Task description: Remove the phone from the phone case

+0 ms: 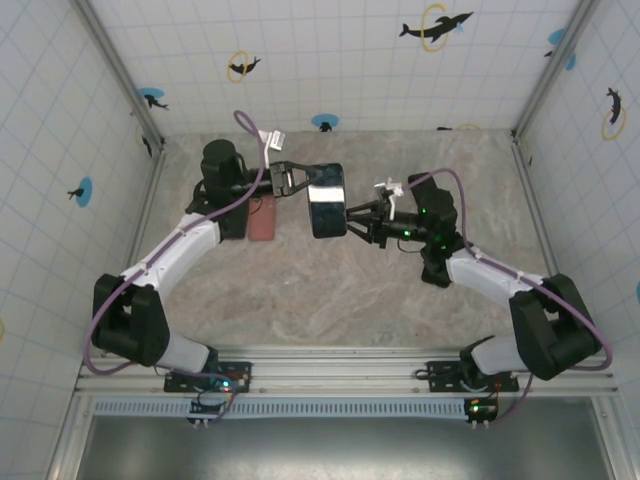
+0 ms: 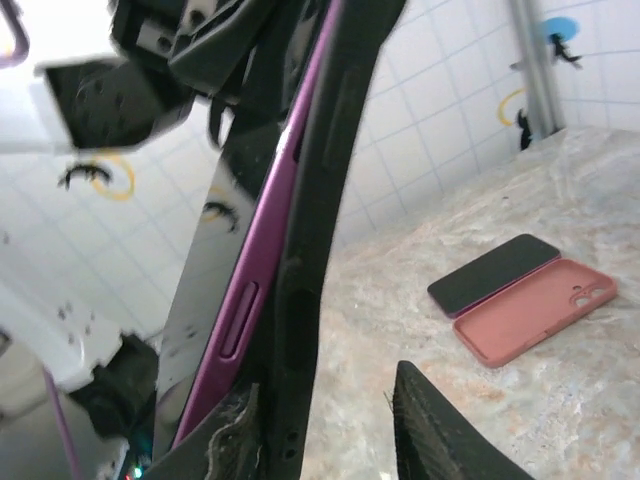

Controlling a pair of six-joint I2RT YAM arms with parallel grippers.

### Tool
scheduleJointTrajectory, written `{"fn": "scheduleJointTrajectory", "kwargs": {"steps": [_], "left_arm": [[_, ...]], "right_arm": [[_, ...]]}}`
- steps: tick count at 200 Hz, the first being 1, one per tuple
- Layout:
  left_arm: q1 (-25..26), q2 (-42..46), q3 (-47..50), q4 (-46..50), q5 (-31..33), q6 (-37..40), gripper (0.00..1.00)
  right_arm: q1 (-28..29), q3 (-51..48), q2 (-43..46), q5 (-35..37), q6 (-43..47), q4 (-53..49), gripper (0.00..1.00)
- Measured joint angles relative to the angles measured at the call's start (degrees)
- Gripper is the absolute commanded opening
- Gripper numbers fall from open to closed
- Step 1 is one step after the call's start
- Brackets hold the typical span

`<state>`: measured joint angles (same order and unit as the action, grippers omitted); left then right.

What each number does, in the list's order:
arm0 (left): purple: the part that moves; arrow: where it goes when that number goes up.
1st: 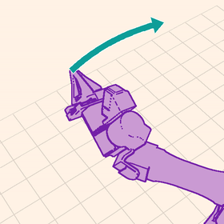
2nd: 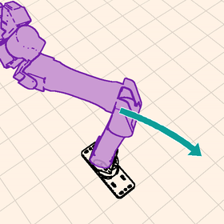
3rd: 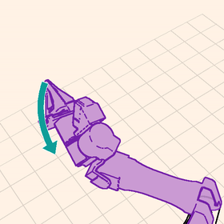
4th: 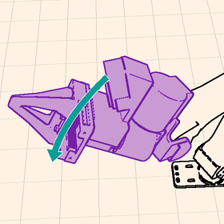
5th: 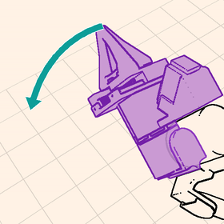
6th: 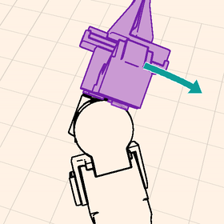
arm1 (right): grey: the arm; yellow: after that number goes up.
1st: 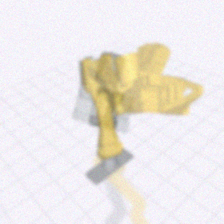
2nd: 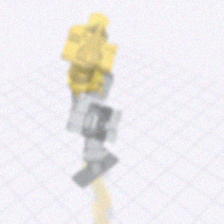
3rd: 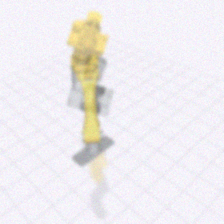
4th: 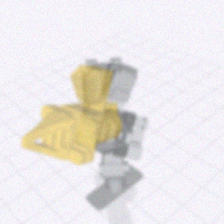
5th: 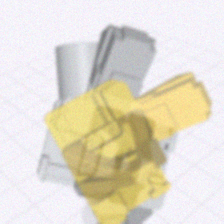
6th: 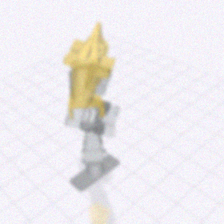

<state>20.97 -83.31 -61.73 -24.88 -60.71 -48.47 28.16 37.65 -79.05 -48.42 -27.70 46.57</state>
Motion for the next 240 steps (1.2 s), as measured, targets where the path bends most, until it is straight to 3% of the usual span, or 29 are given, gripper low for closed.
{"fn": "scheduleJointTrajectory", "kwargs": {"steps": [57, 90, 169, 240], "left_arm": [[0.57, -2.05, 5.07, -10.78, 7.78, -16.41, 0.00], [1.62, -3.50, 5.09, -15.43, 9.20, -21.92, 0.00], [1.90, -6.23, 5.90, -18.47, 11.76, -28.02, 0.00], [2.38, -8.35, 6.05, -15.04, 14.56, -29.66, 0.26]], "right_arm": [[2.10, -7.78, 0.11, 11.19, -25.81, 14.16, 0.35], [3.89, -8.00, 0.39, 14.93, -32.24, 15.98, 0.30], [4.57, -8.00, 0.22, 20.37, -42.93, 18.56, 0.02], [4.50, -9.75, -0.22, 23.08, -49.51, 19.39, 0.00]]}}
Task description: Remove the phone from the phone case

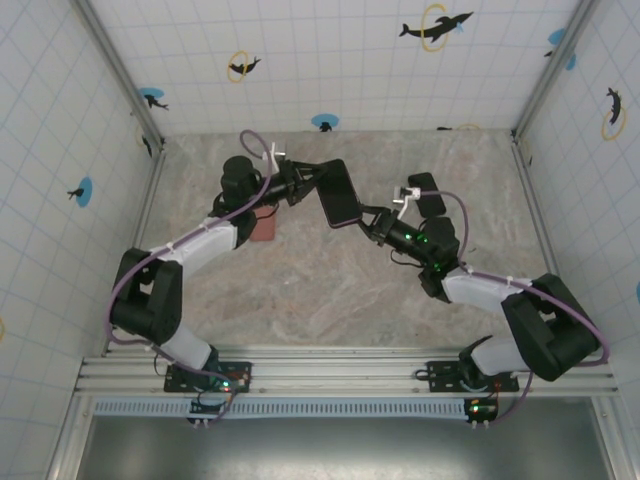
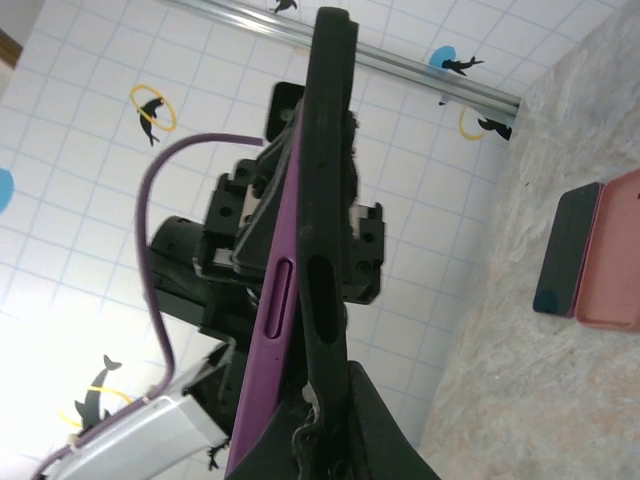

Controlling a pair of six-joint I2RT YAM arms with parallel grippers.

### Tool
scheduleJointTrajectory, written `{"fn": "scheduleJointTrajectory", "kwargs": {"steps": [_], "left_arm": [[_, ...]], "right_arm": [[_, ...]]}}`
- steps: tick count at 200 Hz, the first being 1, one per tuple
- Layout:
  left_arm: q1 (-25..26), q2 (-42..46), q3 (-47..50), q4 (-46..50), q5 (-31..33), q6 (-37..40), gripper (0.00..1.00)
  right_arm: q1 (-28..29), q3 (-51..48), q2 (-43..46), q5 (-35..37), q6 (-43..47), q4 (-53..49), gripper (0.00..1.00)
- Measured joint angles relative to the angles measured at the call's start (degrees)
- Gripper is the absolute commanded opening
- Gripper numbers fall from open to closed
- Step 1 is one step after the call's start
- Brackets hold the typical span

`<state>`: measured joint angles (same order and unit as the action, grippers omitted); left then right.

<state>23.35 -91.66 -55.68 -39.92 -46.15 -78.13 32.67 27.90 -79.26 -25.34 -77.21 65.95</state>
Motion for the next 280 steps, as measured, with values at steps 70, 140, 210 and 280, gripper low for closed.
{"fn": "scheduleJointTrajectory", "kwargs": {"steps": [70, 140, 210, 280], "left_arm": [[0.00, -2.12, 1.38, 1.55, 2.82, -1.18, 0.62], [0.31, 0.28, 3.67, 6.64, 9.09, -0.13, 0.73], [10.58, 12.85, 10.34, 8.15, 19.78, -2.03, 0.70], [20.02, 14.38, 12.83, 5.01, 30.36, -7.17, 0.56]], "right_arm": [[-0.50, -2.95, -0.63, 3.15, -3.19, 0.46, 0.00], [-1.29, -3.65, -0.74, 7.34, -3.48, 1.79, 0.00], [-1.22, -3.63, -4.79, 11.78, -1.79, 7.48, 0.00], [-0.09, -3.52, -6.01, 16.59, 1.38, 10.54, 0.00]]}}
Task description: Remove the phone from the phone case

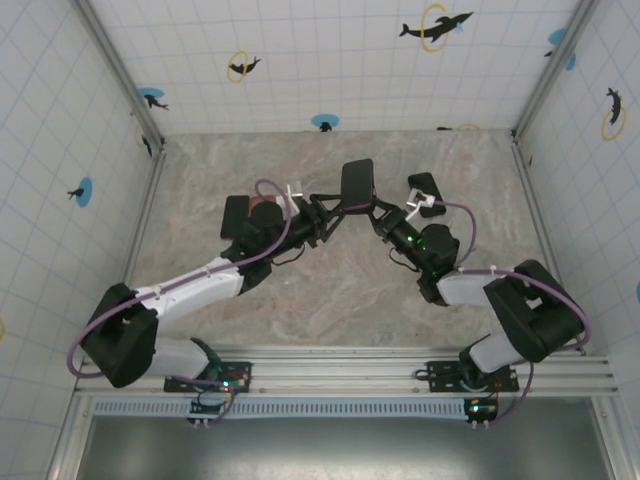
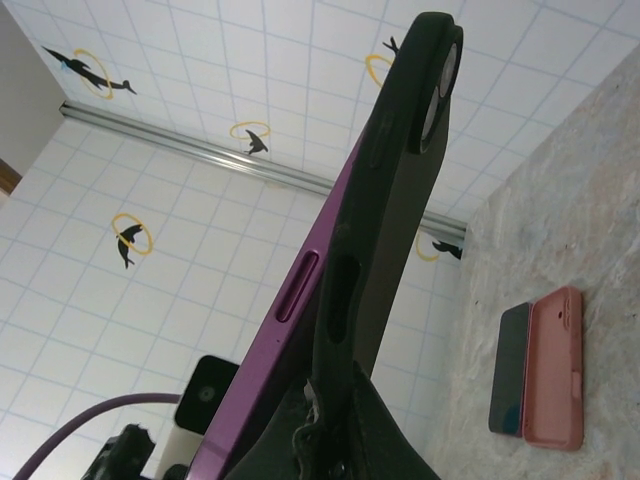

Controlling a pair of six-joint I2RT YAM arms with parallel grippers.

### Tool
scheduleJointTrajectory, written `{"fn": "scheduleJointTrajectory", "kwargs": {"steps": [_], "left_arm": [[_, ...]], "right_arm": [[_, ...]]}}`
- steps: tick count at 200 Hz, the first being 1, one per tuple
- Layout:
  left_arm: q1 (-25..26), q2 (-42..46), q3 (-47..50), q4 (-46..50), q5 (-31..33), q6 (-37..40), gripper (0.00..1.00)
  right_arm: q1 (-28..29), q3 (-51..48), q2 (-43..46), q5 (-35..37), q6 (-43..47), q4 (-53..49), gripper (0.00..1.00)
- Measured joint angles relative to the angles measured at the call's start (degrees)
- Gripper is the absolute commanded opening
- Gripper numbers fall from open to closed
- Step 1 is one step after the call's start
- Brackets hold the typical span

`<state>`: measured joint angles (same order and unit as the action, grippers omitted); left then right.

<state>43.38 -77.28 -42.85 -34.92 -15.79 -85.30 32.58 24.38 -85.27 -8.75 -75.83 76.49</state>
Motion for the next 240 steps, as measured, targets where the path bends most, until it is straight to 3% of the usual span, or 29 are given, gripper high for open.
{"fn": "scheduleJointTrajectory", "kwargs": {"steps": [93, 240], "left_arm": [[1.33, -5.60, -1.75, -7.15, 1.86, -4.15, 0.50], [3.61, -9.90, -5.99, -10.71, 5.84, -7.74, 0.02]], "right_arm": [[0.52, 0.00, 0.04, 1.73, 3.28, 1.42, 0.00], [2.43, -1.84, 2.03, 7.21, 6.21, 6.43, 0.00]]}}
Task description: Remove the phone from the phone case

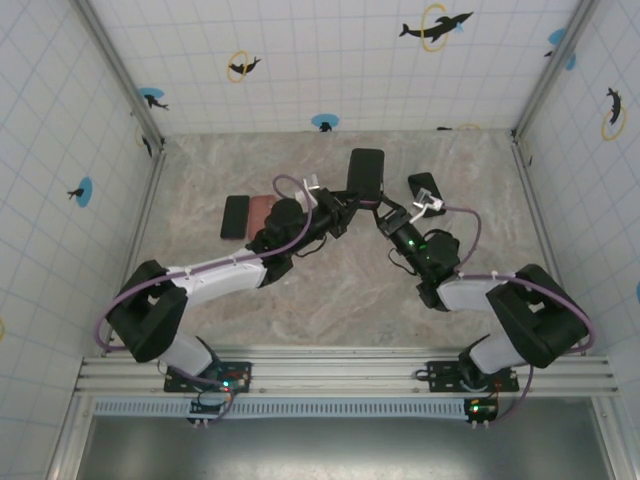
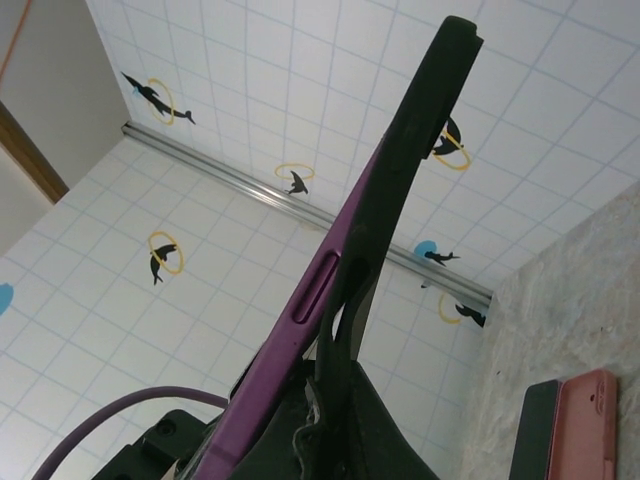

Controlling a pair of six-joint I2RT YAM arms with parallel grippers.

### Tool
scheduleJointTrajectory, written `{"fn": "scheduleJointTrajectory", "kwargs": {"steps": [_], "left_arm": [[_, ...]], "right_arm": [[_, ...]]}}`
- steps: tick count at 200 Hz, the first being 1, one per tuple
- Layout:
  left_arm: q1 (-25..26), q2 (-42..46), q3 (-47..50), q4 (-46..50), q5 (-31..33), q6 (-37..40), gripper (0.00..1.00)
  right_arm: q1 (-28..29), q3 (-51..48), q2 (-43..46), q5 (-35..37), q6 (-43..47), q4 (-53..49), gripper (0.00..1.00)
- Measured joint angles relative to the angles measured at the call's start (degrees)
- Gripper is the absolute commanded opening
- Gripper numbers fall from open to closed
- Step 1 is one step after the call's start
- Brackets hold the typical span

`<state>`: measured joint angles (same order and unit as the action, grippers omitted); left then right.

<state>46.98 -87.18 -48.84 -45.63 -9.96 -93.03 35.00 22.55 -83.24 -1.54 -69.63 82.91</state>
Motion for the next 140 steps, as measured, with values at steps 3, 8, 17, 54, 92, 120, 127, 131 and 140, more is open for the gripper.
{"fn": "scheduleJointTrajectory", "kwargs": {"steps": [3, 8, 17, 54, 92, 120, 127, 131, 140], "left_arm": [[0.02, 0.00, -0.13, 0.13, -0.04, 0.02, 0.01], [0.09, 0.00, -0.28, 0.24, -0.07, 0.07, 0.00], [0.22, 0.00, -0.61, 0.61, -0.02, 0.26, 0.00], [0.70, 0.13, -1.66, 3.67, 0.48, 1.77, 0.00], [1.16, 2.27, -0.24, 6.19, 1.55, 2.21, 0.00], [1.44, 5.16, 1.25, 6.71, 1.46, 2.21, 0.00], [1.55, 5.66, 1.36, 6.86, 1.38, 2.21, 0.00], [1.64, 5.90, 1.46, 7.02, 1.31, 2.21, 0.00], [1.73, 6.36, 1.70, 7.04, 1.16, 2.21, 0.00]], "right_arm": [[0.02, -0.02, 0.20, 0.15, 0.07, -0.17, 0.00], [0.02, -0.02, 0.52, 0.44, 0.15, -0.59, 0.00], [0.02, -0.04, 1.11, 1.01, 0.31, -1.60, 0.00], [-0.15, -0.02, 2.27, 3.26, 0.96, -8.76, 0.00], [-0.68, 0.02, 1.68, 2.91, 1.53, -13.11, 0.00], [-1.44, 0.44, 0.52, 2.58, 2.01, -14.43, 0.00], [-1.81, 0.55, 0.39, 2.62, 2.19, -14.62, 0.00], [-2.12, 0.66, 0.33, 2.62, 2.45, -14.67, 0.00], [-2.54, 0.87, 0.22, 2.69, 2.78, -14.99, 0.00]]}}
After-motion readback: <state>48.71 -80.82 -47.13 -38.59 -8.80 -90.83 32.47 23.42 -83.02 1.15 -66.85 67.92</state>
